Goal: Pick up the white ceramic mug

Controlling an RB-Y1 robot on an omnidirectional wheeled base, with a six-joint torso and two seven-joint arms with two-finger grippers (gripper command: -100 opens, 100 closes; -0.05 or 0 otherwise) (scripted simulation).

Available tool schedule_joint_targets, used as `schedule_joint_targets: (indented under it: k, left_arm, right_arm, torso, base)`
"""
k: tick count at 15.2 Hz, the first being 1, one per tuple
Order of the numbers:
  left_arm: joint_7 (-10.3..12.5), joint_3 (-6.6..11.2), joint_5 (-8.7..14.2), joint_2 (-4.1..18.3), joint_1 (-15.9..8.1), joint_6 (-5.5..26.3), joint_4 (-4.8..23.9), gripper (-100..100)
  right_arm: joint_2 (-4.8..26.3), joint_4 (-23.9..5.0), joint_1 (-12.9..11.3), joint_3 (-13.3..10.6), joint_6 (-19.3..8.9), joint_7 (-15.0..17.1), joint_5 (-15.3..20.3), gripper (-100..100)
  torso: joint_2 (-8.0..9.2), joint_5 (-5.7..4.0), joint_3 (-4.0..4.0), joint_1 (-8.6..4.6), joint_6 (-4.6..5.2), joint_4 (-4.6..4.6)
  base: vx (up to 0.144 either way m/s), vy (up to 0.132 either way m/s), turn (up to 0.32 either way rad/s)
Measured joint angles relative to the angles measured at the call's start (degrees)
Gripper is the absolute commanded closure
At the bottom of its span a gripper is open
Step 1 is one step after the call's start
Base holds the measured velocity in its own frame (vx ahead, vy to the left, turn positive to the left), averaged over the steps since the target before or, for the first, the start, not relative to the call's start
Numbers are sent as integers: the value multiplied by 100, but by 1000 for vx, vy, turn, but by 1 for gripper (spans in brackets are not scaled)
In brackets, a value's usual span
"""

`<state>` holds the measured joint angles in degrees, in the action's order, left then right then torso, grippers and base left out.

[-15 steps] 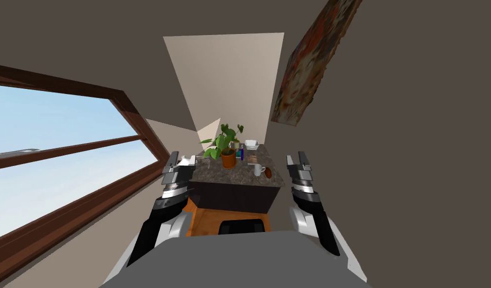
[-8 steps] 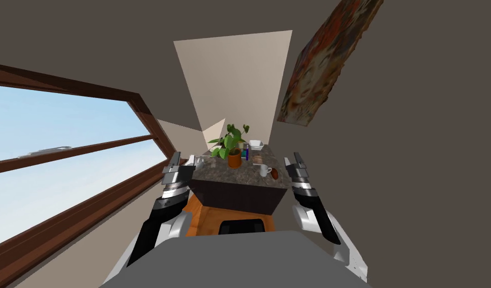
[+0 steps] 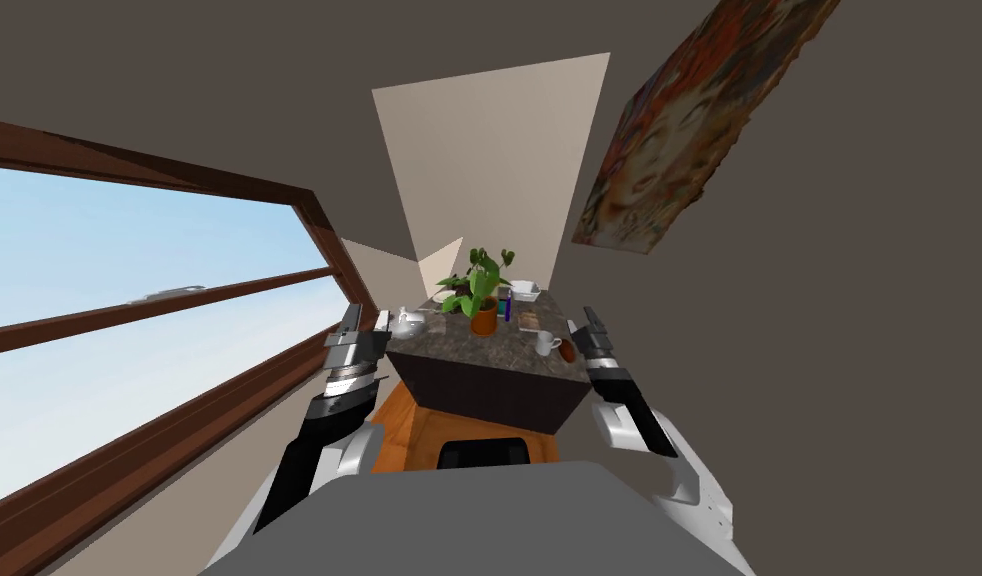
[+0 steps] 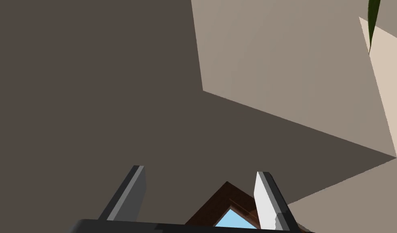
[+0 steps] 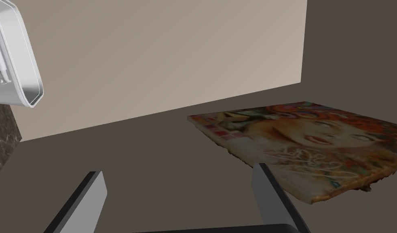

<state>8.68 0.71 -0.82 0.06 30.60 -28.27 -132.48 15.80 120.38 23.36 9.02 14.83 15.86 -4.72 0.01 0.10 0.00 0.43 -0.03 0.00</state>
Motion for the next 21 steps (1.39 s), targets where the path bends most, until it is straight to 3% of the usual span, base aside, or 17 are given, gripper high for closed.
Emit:
schedule_joint_targets:
  k: [21]
  left_arm:
    - [0, 0, 0, 0, 0, 0, 0, 0]
  right_arm:
    - [1607, -1731, -731, 735, -2231, 1901, -1115, -100]
  torso:
    - [-1, 1, -1, 3, 2, 0]
  base:
    - [11, 105, 90]
